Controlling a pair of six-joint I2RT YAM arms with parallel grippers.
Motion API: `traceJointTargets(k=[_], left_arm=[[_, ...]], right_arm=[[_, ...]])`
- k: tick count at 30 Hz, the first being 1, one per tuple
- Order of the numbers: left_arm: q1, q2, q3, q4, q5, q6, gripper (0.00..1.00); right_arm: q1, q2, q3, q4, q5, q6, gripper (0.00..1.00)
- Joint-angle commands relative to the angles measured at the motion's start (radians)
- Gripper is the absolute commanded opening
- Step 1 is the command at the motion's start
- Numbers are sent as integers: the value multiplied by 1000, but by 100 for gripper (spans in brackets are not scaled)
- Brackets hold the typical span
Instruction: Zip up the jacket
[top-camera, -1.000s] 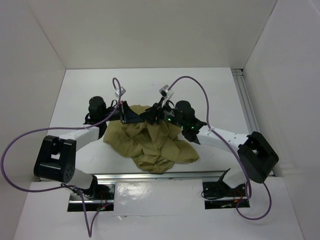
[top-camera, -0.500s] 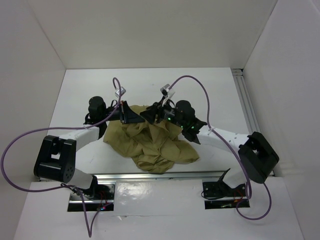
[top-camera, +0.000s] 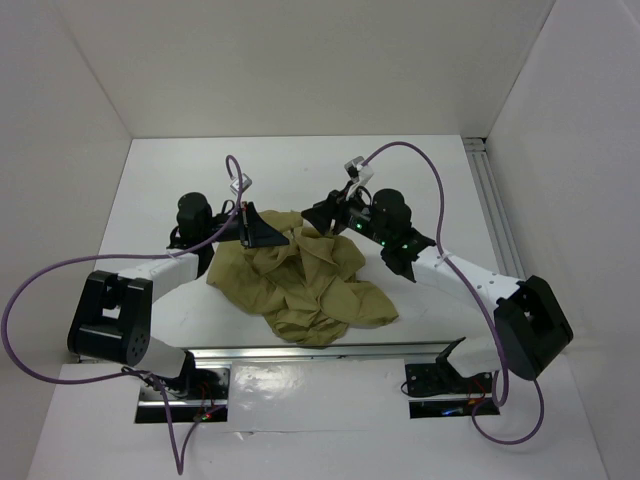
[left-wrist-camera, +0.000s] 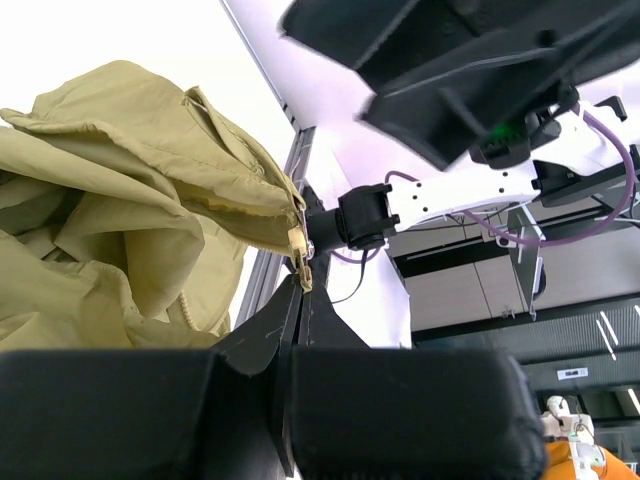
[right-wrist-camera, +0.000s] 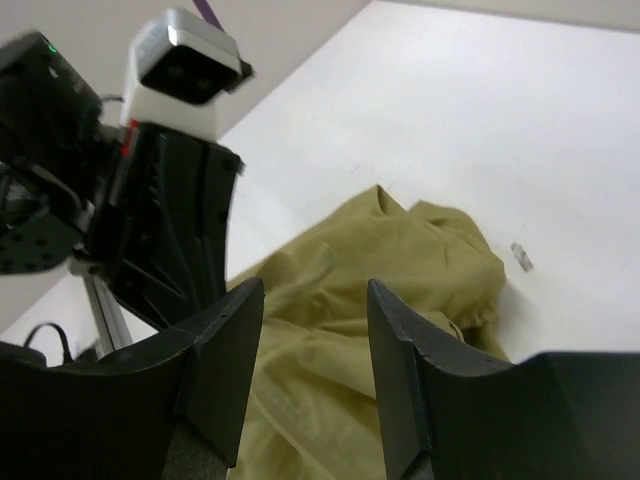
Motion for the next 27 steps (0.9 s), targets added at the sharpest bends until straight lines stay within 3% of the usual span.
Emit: traceJointTargets(k=[1,6,9,27], left_arm=[[9,4,35,31,28,20,0],[18,4,44,17,37,29,0],[18,4,44,17,37,29,0],[18,4,44,27,37,29,0]], right_arm=[[-28,-3,49,-101,-133,-39,53],[-37,31,112,-249,-355,-187,52],[-37,40,121,-260,-400,-209,52],[-28,103,130,-119,-371,-126,50]])
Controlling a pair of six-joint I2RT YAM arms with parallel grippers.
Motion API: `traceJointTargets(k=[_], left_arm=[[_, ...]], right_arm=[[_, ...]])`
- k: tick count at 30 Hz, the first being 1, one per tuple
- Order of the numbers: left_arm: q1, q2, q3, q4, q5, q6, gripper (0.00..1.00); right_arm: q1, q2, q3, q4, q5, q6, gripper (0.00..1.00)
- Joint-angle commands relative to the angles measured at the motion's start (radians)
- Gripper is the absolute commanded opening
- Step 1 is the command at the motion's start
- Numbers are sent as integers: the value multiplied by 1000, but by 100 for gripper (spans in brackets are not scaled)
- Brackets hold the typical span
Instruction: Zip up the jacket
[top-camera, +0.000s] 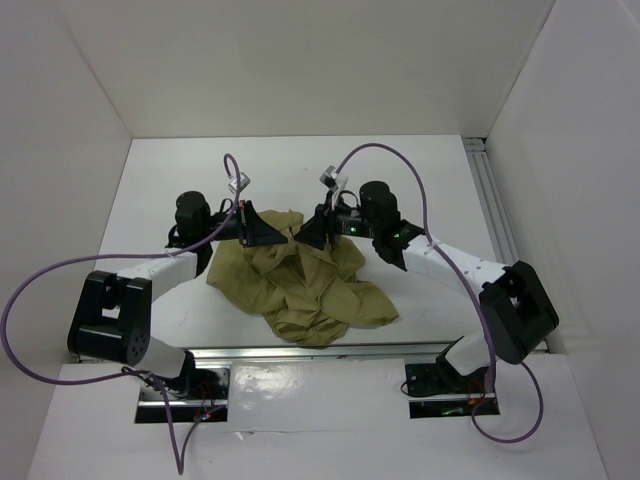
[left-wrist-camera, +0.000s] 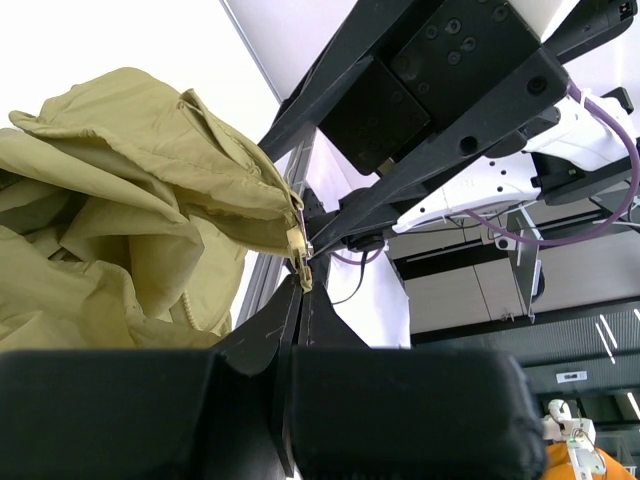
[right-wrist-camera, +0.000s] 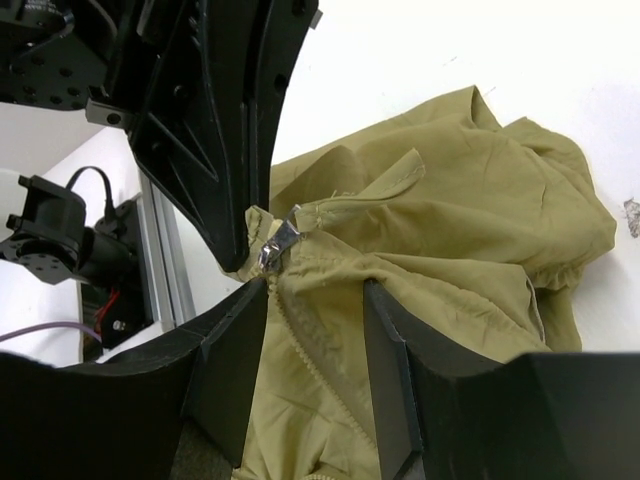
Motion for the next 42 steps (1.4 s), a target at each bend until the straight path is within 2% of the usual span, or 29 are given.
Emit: traceJointTargets(k=[1,12,17,22,26,32,42], left_arm=[[6,4,35,32,29,27,0],[6,4,26,43,38,18,0],[6,13,26,43,38,18,0],[6,13,26,40,38,18,0],[6,13,35,29,38,29,0],[6,13,35,53,47,19,0],[6,22,26,127,56,-40,0]], right_arm=[[7,-2,43,101,-8,24,50],[7,8,52,114,-8,42,34],[16,17,61,114,-18,33,31],[25,26,70,104,-39,24,20],[25,26,80,114,-41,24,0],[25,17,57,136,-18,35,0],[34,-23,-39,412,64,203,0]])
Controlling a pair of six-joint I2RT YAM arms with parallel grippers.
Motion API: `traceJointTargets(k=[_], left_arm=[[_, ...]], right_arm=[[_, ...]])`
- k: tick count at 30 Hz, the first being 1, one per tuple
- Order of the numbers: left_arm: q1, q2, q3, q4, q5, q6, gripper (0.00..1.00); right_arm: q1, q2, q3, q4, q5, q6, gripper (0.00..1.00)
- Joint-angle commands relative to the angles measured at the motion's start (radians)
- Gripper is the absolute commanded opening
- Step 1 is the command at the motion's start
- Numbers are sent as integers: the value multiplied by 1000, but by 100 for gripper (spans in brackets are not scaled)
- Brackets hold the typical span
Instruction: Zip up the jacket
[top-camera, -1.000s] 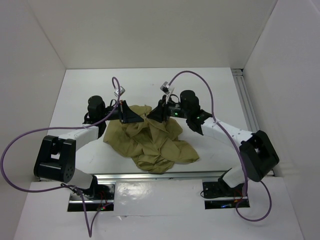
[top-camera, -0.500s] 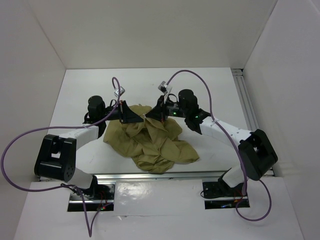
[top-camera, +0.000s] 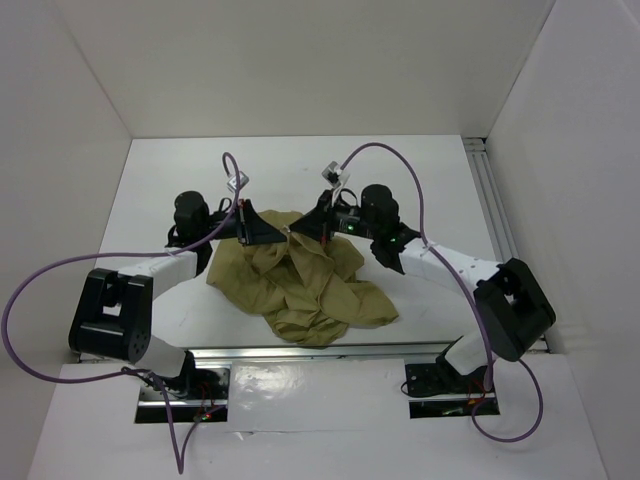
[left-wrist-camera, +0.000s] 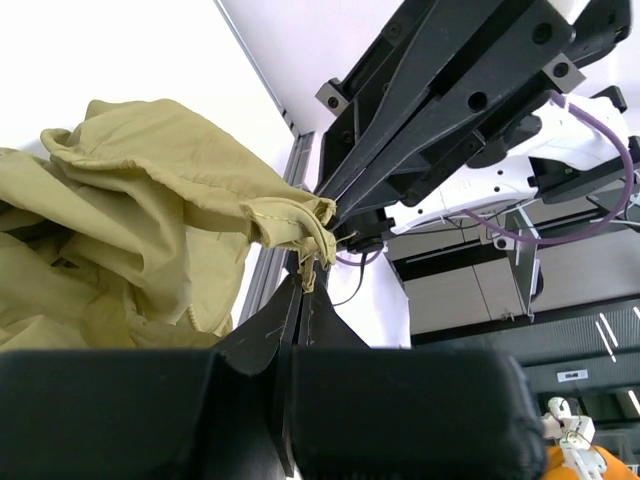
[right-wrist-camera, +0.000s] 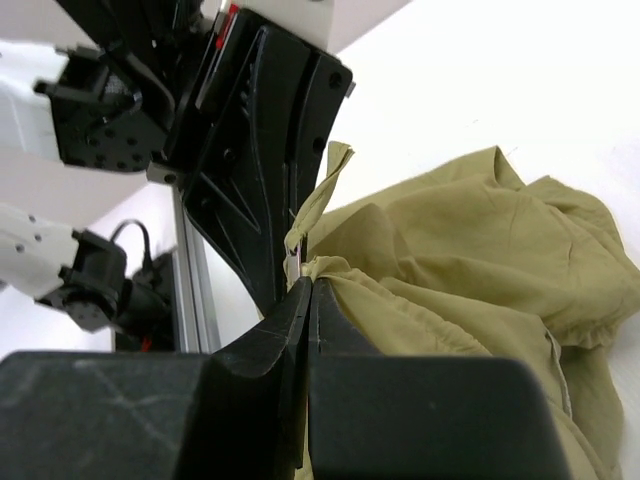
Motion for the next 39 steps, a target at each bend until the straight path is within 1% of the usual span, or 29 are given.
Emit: traceJointTargets(k=[1,4,7,13,17,19,21,22,23,25,26,27,28,31,34,38,39], left_arm=[[-1,6,17,98,46,-18,0],[-1,6,16,139,46,-46,0],[-1,16,6,139,46,-55,0],[-1,16,-4,190,24,-87,0],[-1,16,9,121,3,-51,0],[-1,16,65,90,3,-34,0],[-10,2,116,3,12,17,0],[-10,-16,181,-63,3,63,0],[-31,-62,222,-271,-11,210,0],[-60,-108,314,-542,-64,413,0],[-76,-125,381,-647,-154,499,0],[-89,-136,398,-718,-190,603,0],[-90,-136,398,-785,-207,623,0],[-80,-84,409,-804,-174,623,0],[-80,-55,418,-824,-211,614,0],[-80,-46,461,-824,-220,614,0],[-80,-72,480,-824,-220,614,0]], right_arm=[[16,-43,-25,219,65,79,0],[25,-43,-34,253,110,101,0],[25,-53,-61,319,168,145,0],[34,-53,-99,426,298,212,0],[34,-53,-99,476,357,254,0],[34,-53,-87,496,369,254,0],[34,-68,-78,496,378,254,0],[34,-77,-77,508,378,254,0],[34,-100,-77,508,378,240,0],[43,-123,-88,517,369,227,0],[43,-123,-97,508,369,217,0],[43,-132,-97,499,369,200,0],[43,-122,-108,499,369,200,0],[43,-93,-119,503,369,209,0],[43,-68,-119,503,348,210,0],[43,-57,-82,503,323,200,0],[43,-69,-82,503,314,200,0]])
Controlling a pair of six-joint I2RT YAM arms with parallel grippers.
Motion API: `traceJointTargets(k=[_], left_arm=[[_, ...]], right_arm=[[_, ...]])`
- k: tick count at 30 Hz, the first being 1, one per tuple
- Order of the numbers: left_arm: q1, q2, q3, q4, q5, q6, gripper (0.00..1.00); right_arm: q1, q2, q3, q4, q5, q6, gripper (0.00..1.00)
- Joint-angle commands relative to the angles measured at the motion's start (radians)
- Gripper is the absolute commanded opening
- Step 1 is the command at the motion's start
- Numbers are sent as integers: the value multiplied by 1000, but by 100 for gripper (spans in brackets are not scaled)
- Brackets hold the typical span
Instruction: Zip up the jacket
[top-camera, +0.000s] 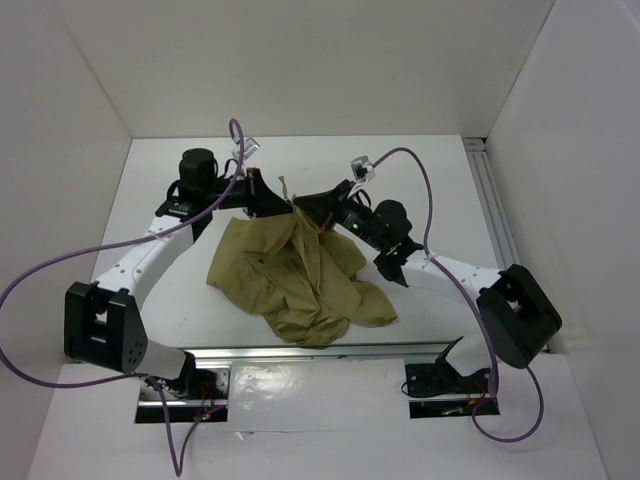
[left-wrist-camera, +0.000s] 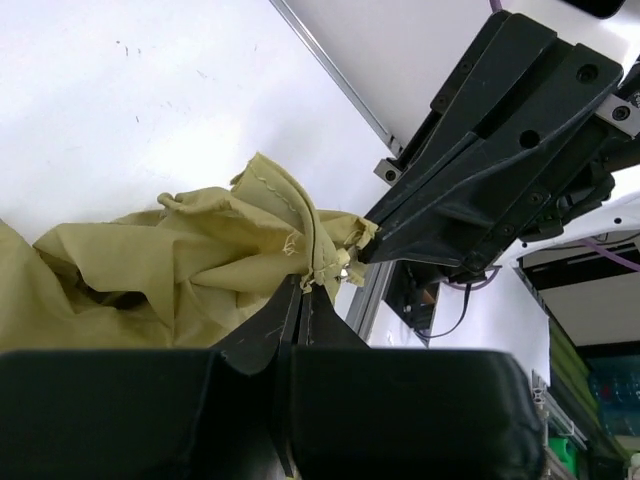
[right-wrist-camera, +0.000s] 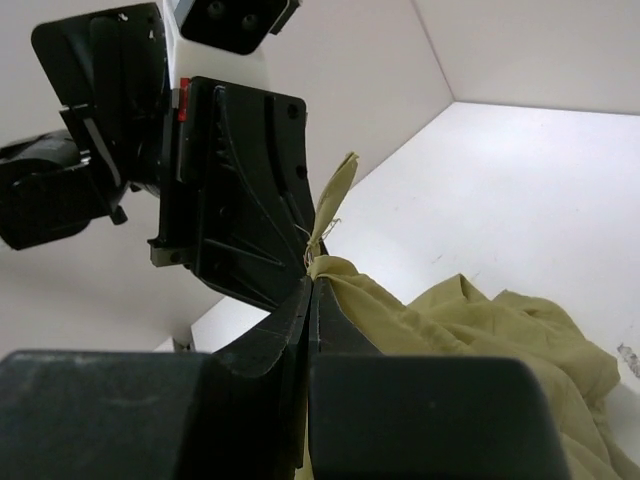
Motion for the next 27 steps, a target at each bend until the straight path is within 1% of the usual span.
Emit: traceJointTargets(k=[1,2,3,4,7,8,9,10,11,12,14,16,18,23,27], left_arm=[[-8,-42,51,-52,15,57,0],[-23,-70,60,-37,15,66,0],[-36,-140,60,-37,6,83,0],[-65,-179,60,-25,-11,116,0],[-100,-268,69,-69,-66,175,0],[-111,-268,80,-108,-75,199,0],[-111,-254,80,-136,-123,199,0],[-111,-192,91,-164,-166,190,0],[-99,-191,107,-199,-193,190,0],[-88,-83,150,-265,-185,190,0],[-79,23,195,-300,-134,177,0],[-68,110,223,-313,-134,154,0],[-68,120,232,-293,-134,128,0],[-68,109,214,-265,-134,127,0],[-68,77,192,-265,-125,166,0]], right_arm=[[7,-48,37,104,-36,-24,0],[7,-67,37,113,-45,-24,0],[7,-90,37,114,-56,-33,0],[7,-145,20,114,-68,-44,0],[28,-228,-18,80,-54,-105,0],[42,-257,-19,62,-43,-122,0],[42,-257,-32,13,-16,-139,0],[51,-222,-42,-3,1,-162,0],[51,-188,-42,-12,16,-162,0],[51,-153,-42,-12,41,-162,0],[51,-93,-29,14,41,-162,0],[51,-62,-16,34,41,-153,0],[51,-53,-6,44,41,-142,0],[51,-62,-6,44,59,-133,0],[51,-73,-6,34,59,-151,0]])
